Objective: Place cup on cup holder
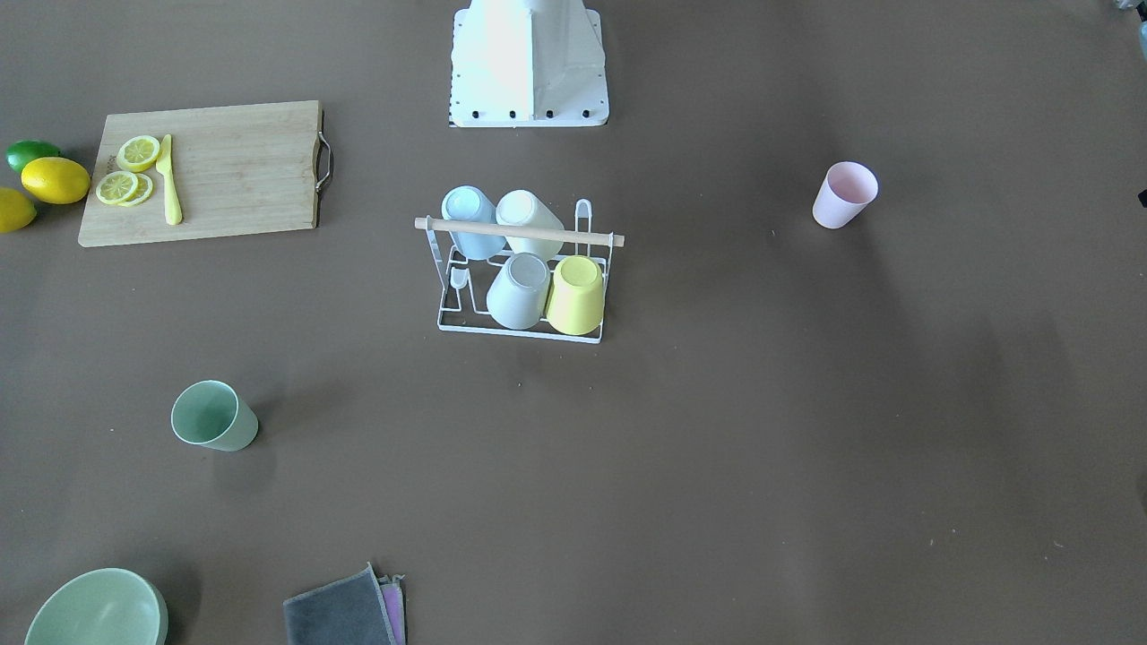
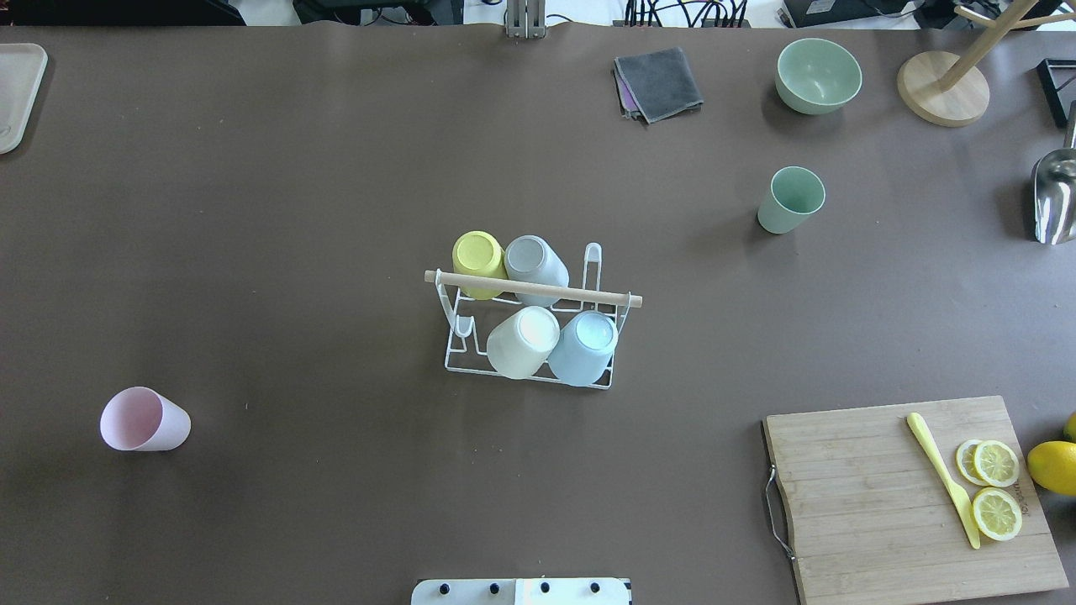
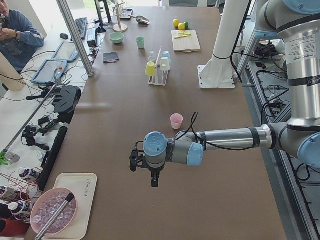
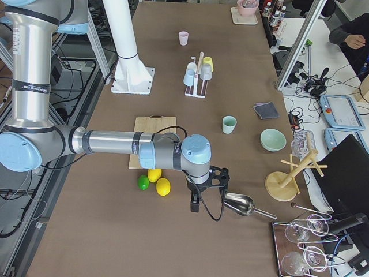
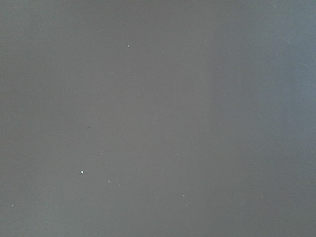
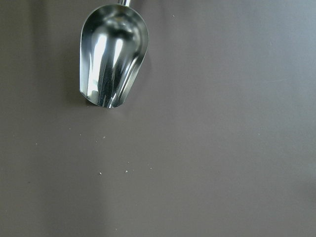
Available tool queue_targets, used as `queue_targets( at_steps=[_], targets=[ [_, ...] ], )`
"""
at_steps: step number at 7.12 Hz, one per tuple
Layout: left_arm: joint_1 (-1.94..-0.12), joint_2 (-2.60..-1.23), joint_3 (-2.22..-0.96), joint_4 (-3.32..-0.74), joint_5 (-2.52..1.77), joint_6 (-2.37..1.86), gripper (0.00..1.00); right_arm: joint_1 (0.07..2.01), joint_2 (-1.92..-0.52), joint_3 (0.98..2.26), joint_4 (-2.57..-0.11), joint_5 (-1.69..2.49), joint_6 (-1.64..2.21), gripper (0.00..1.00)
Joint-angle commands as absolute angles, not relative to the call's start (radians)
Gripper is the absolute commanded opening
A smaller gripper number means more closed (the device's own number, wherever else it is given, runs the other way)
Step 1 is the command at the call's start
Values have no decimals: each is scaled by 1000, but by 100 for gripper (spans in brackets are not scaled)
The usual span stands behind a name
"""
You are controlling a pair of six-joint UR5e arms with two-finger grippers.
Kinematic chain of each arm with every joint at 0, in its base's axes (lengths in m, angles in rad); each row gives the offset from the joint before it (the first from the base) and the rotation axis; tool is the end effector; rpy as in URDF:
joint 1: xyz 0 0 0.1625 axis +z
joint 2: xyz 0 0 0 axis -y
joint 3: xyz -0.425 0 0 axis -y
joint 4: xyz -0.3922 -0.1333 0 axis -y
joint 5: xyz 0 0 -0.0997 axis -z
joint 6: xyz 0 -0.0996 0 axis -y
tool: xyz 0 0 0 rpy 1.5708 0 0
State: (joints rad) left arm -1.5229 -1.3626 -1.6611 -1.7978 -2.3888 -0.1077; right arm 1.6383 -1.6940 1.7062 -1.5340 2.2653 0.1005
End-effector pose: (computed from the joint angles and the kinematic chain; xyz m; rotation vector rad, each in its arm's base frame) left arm -0.0410 -0.4106 0.6813 0.0391 0.8226 -0.0118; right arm 0.0993 -0.4376 0.6510 0.0356 -0.6957 0.1442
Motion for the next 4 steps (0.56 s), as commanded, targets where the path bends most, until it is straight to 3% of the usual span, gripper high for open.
queue_targets(
  at_steps=[1,4],
  targets=[
    [-1523,-1359,-1669,-1798,-2390,-109,99,1637,-1694,1709,-1534,2316,109,100],
    [-1520,-1406,-1681,-1793,-2357,-109,99,1574,-1692,1767,-1532,2355,153,100]
  ],
)
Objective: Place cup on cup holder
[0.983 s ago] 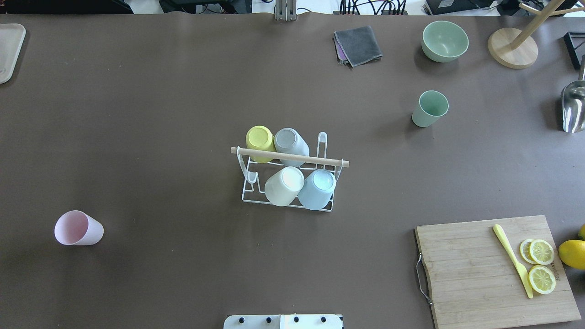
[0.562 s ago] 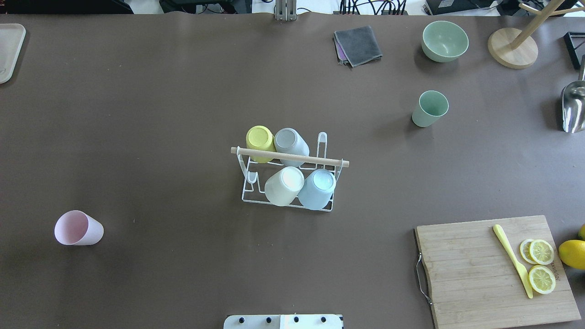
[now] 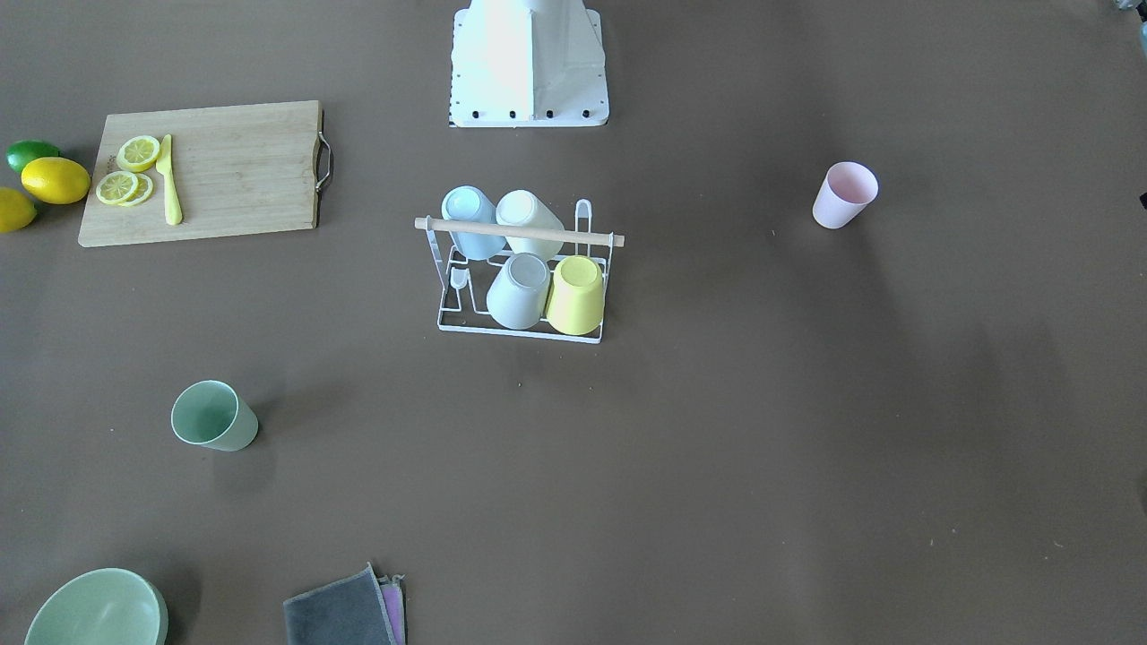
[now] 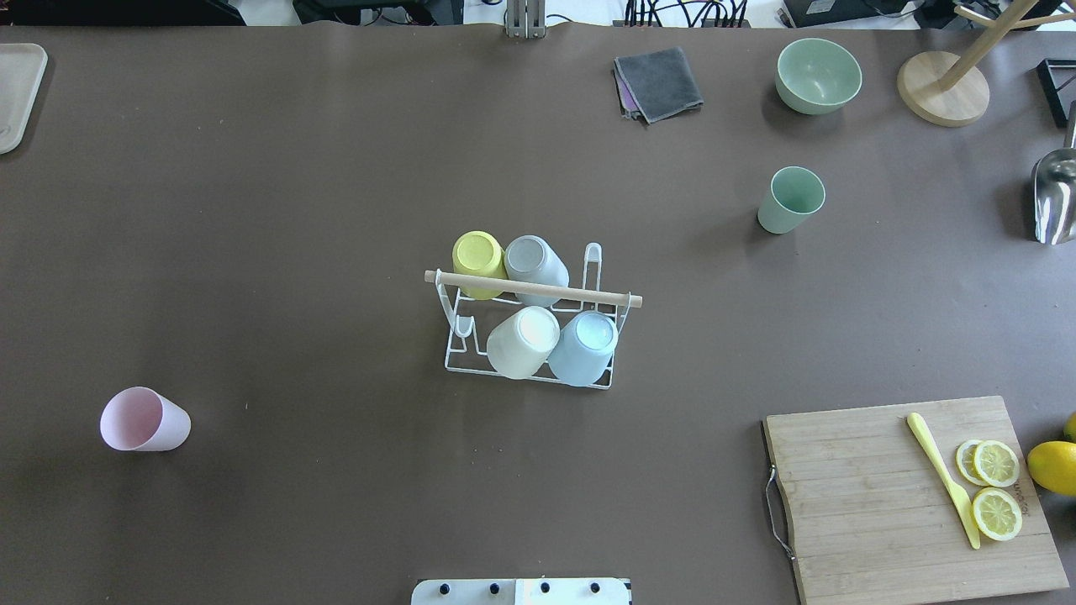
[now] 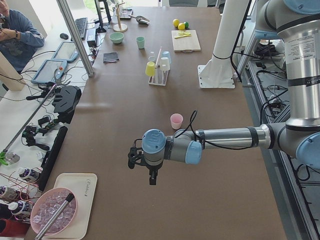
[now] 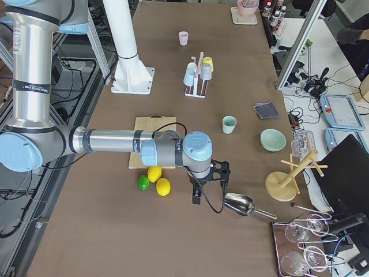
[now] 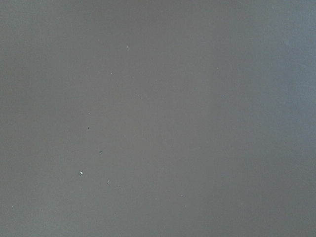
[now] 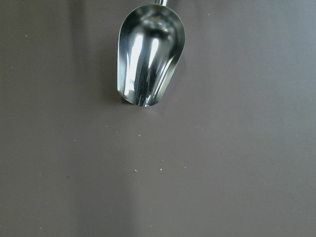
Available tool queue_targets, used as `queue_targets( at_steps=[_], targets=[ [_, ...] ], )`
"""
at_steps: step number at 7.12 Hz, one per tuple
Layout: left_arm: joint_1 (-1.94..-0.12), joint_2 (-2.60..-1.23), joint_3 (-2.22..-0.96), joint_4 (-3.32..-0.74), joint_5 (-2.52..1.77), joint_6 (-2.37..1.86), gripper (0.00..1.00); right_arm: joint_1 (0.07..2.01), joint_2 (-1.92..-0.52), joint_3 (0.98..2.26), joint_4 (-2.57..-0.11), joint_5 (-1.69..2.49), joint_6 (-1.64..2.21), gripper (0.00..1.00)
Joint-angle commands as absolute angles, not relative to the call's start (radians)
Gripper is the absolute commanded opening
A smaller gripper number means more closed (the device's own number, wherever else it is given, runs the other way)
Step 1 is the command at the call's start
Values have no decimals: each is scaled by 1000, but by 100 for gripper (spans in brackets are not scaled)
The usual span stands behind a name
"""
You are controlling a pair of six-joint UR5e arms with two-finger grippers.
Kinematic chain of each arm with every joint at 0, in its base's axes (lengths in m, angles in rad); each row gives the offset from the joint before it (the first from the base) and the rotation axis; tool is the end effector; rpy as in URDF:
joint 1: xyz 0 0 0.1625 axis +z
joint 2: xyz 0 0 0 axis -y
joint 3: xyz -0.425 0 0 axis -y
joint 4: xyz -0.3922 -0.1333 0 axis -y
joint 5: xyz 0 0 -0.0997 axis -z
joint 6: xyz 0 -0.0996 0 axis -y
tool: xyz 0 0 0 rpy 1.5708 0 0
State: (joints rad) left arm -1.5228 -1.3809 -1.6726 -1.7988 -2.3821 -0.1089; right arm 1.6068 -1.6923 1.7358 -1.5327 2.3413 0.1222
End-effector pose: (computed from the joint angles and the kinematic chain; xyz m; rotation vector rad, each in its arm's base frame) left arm -0.0409 -0.4212 0.6684 0.0683 0.8177 -0.0007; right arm 0.0799 -0.4429 0.6304 0.0443 -0.7731 0.1188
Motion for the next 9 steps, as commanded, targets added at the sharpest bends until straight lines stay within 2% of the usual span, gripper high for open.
queue_targets(
  at_steps=[1,3,5,7,8,9],
  targets=[
    [-1514,-1477,-1672,-1792,-2305,-109,99,1519,-1692,1814,-1532,2346,237,100],
    [-1514,-1482,-1689,-1761,-2299,-110,99,1409,-1649,1894,-1532,2335,454,100],
    [-1475,-1630,-1678,-1512,-2213,-112,99,1298,-1556,1930,-1531,2321,650,100],
    [-1341,-1739,-1669,-1386,-2171,-112,99,1148,-1507,1988,-1532,2171,747,100],
    [-1285,-1809,-1622,-1309,-2165,-110,99,1073,-1468,1985,-1532,2128,733,100],
    [-1216,-1915,-1508,-1217,-2171,-106,99,1004,-1435,1977,-1542,2114,715,100]
  ],
)
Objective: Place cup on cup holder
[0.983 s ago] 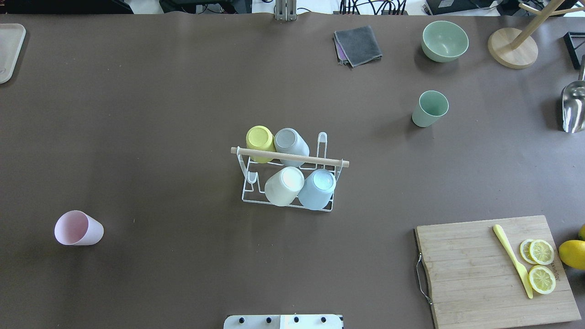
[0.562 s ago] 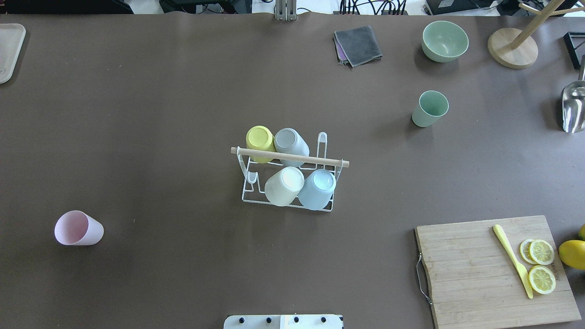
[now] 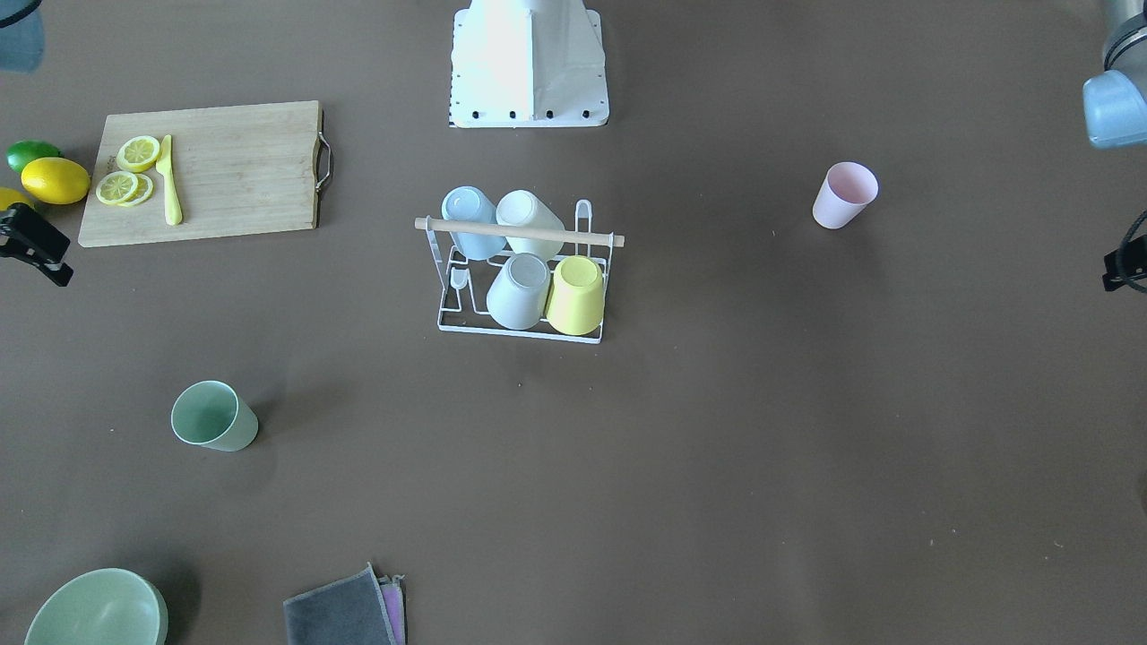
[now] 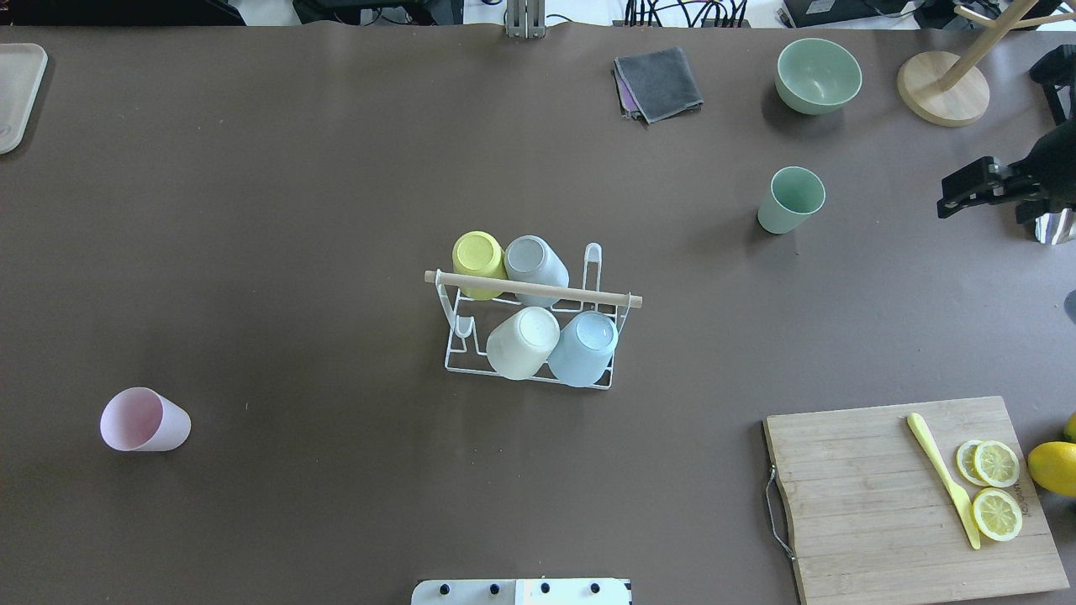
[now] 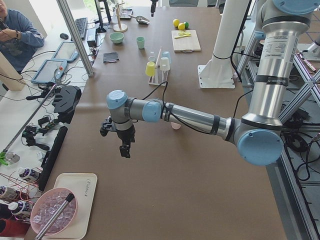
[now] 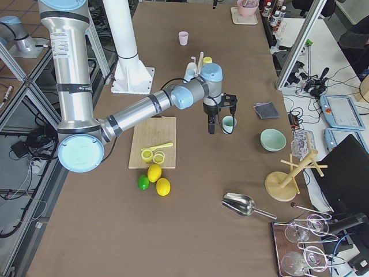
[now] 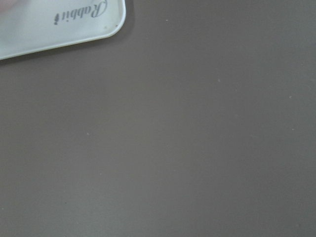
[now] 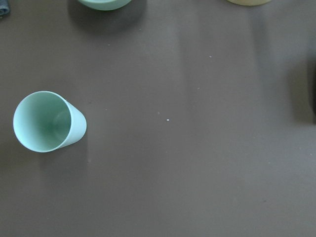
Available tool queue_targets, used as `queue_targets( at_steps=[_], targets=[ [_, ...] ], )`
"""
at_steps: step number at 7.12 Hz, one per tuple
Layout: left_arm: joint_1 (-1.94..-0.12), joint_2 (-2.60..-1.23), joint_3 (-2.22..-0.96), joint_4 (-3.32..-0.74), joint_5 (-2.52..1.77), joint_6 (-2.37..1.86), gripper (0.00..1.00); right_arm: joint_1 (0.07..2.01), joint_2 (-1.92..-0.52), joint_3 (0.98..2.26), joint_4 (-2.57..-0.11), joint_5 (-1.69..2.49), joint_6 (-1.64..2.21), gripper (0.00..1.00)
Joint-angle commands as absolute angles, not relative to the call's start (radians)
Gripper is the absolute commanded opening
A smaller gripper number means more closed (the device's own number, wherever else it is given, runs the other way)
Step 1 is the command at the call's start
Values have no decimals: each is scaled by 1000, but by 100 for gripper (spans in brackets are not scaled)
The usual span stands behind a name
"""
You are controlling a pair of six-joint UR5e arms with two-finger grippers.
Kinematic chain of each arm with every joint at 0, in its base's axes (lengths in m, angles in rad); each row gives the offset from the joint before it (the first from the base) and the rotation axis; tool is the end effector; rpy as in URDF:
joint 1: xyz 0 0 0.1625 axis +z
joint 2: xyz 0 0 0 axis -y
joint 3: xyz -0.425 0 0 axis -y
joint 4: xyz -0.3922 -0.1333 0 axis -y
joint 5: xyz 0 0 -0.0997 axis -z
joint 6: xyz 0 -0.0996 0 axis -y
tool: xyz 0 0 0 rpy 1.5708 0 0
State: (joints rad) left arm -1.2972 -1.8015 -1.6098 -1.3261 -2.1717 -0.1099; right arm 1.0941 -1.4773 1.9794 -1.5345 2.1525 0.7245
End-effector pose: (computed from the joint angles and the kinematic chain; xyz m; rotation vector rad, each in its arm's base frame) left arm 0.0818 -0.5763 0.5514 -0.0908 0.5952 0.1662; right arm -0.1650 -0.4907 0.4172 0.1107 -0.7631 0.0789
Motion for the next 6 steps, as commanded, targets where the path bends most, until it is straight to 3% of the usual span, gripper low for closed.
queue_targets(
  at_steps=[1,3,6],
  targets=[
    [-1192,-1992,-1449,-1188,-2189,-103,99,987,-1390,1935,-1546,2115,589,100],
    [-1078,-2072,-1442,-1065,-2265,-101,99,995,-1338,1858,-1551,2140,488,100],
    [-961,-2114,-1456,-980,-2307,-10,99,1066,-1064,1644,-1763,2212,306,100]
  ],
)
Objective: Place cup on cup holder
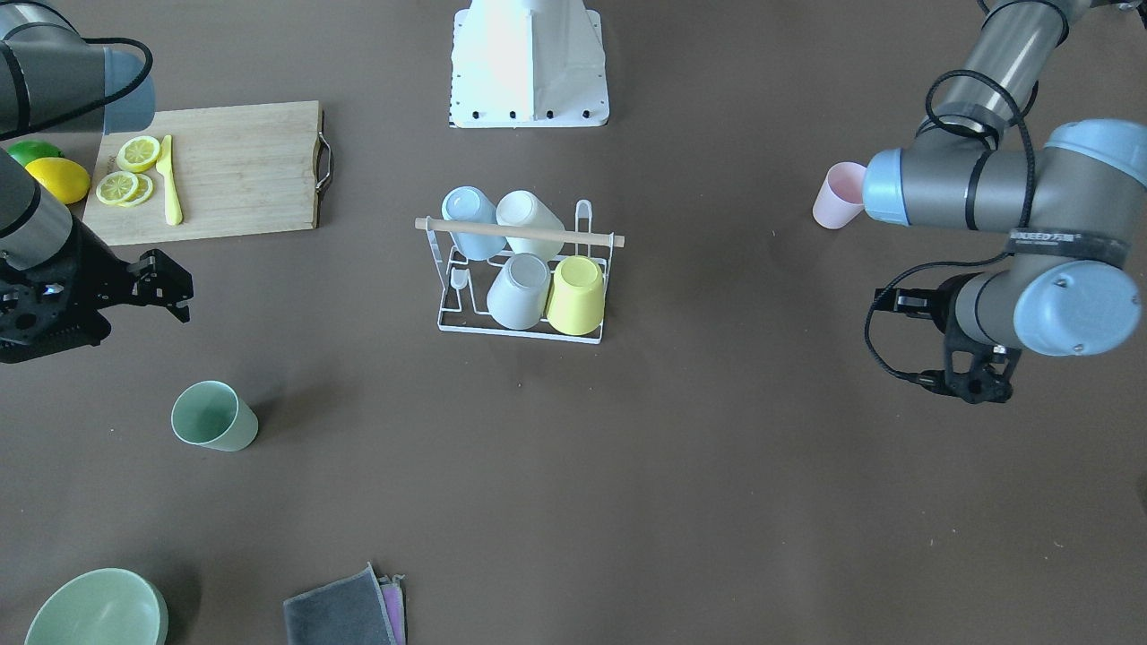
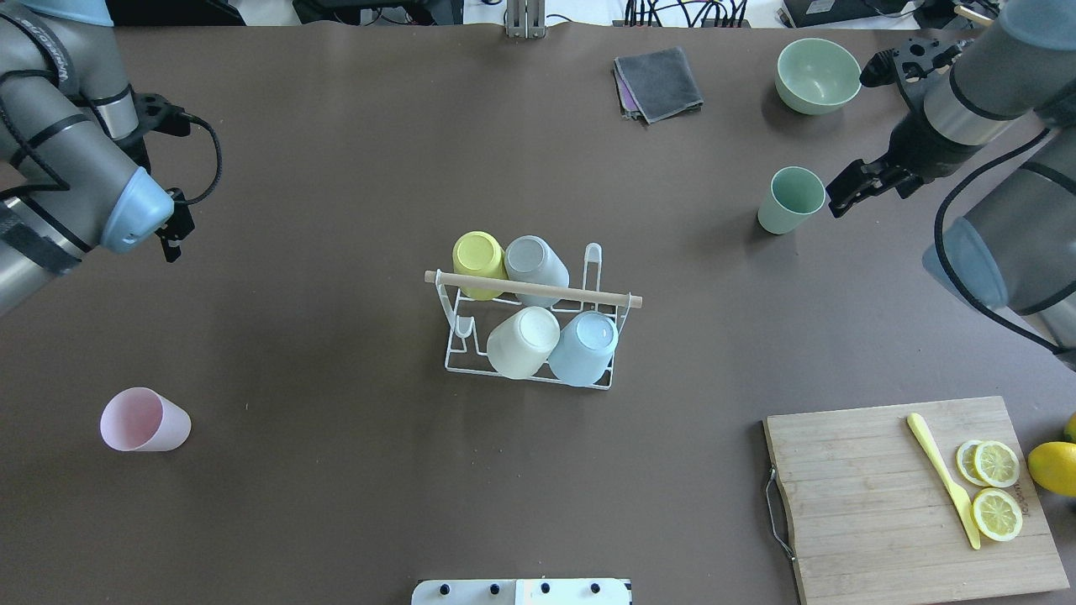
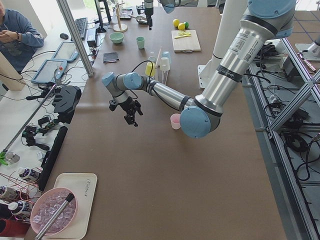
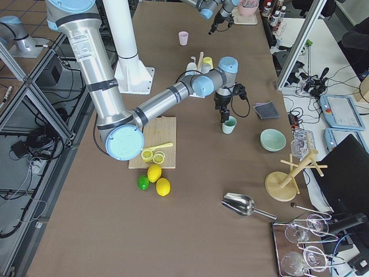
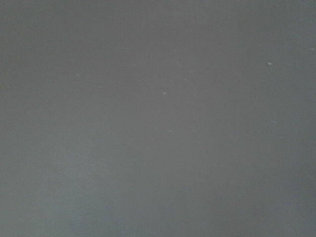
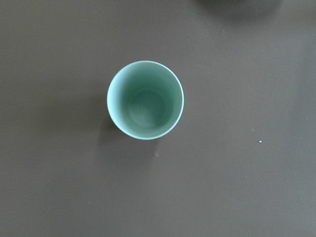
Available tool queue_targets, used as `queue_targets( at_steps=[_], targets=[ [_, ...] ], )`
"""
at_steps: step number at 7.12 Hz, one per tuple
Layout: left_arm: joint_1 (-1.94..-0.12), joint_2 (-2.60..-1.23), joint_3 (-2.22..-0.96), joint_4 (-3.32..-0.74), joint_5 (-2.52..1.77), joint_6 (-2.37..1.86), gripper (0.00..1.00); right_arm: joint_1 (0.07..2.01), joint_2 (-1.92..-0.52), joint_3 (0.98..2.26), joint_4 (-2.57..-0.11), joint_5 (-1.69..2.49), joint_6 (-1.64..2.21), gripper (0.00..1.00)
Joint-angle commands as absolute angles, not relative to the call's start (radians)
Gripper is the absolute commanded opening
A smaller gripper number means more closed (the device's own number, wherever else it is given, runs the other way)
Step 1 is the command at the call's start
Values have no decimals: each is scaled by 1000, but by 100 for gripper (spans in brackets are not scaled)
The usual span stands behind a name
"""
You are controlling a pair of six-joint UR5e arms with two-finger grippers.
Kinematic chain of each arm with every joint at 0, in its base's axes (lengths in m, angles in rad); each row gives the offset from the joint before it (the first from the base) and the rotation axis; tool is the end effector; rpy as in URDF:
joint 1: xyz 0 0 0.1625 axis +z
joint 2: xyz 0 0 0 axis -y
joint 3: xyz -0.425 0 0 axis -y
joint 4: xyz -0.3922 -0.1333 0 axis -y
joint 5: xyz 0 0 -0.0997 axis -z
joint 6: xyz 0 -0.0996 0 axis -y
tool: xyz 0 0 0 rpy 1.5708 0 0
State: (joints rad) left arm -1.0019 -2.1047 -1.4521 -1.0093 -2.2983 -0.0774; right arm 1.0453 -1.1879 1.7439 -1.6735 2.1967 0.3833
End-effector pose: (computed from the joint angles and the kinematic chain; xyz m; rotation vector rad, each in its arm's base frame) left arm 0.3006 -0.5947 0.4583 -0.3659 0.6491 0.4156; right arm -0.2446 -0.5713 0.3786 0.1242 -0.7469 -0.2772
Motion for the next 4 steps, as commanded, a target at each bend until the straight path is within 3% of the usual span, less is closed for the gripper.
queue_targets(
  at_steps=[1,2,4],
  targets=[
    [-951,-2123,-1453,-878,-2300,146,99,1063,-937,1491,-1769,2212,302,100],
    [-951,-2138,-1444,-792,-2296,234,99,1063,-860,1370,-1769,2212,272,100],
    [-943,-2147,-1416,-743,-2301,259,99,1060,-850,1306,-1758,2207,203,100]
  ],
)
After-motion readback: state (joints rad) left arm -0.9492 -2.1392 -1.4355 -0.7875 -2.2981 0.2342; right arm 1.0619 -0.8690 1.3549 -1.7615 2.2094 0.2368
